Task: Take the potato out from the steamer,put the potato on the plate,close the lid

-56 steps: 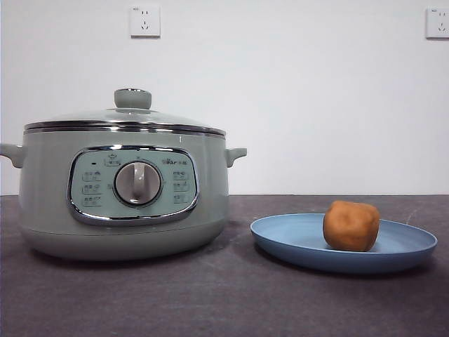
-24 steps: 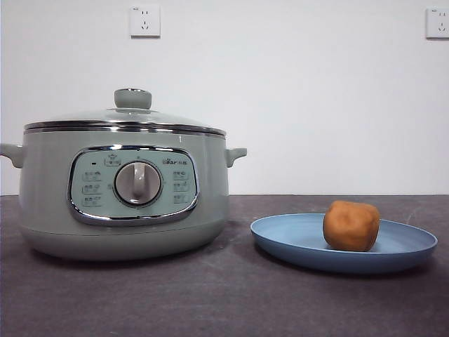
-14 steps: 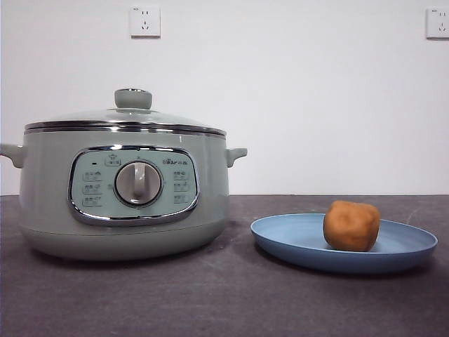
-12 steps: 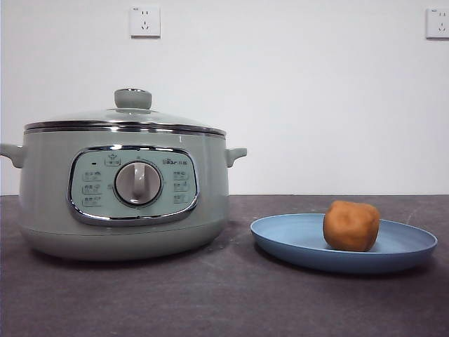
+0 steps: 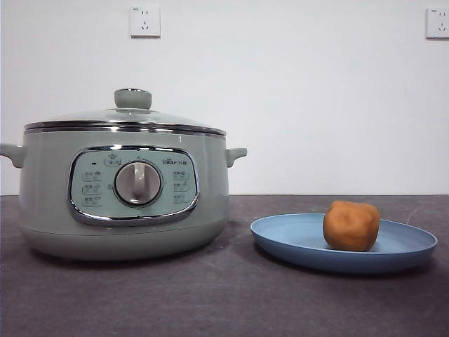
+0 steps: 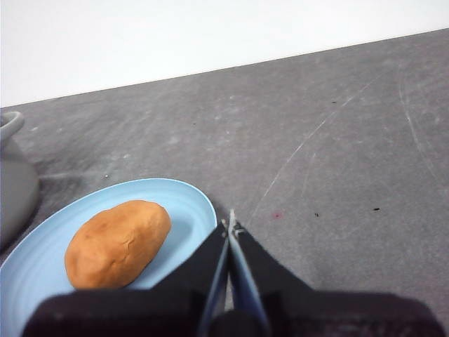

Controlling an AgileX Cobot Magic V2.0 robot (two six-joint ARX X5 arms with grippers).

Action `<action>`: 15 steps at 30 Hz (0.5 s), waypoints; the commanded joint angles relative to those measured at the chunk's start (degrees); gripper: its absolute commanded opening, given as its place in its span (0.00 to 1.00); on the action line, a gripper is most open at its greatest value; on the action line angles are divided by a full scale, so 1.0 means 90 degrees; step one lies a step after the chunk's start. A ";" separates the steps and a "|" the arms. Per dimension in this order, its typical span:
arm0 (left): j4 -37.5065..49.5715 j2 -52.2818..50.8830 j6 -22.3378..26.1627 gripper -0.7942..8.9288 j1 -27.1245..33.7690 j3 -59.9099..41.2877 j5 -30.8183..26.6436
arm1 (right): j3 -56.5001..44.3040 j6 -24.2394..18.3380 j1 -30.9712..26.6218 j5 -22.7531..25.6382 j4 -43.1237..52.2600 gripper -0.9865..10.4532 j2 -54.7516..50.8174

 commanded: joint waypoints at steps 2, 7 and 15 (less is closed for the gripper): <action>0.0017 -0.0010 -0.0036 0.08 0.0017 -0.0083 -0.0007 | -0.0080 0.0063 0.0007 -0.0002 -0.0036 0.09 -0.0017; 0.0017 -0.0010 -0.0036 0.08 0.0017 -0.0083 -0.0005 | -0.0080 0.0063 0.0007 -0.0002 -0.0034 0.09 -0.0017; 0.0017 -0.0010 -0.0036 0.08 0.0017 -0.0083 -0.0005 | -0.0080 0.0063 0.0007 -0.0002 -0.0034 0.09 -0.0017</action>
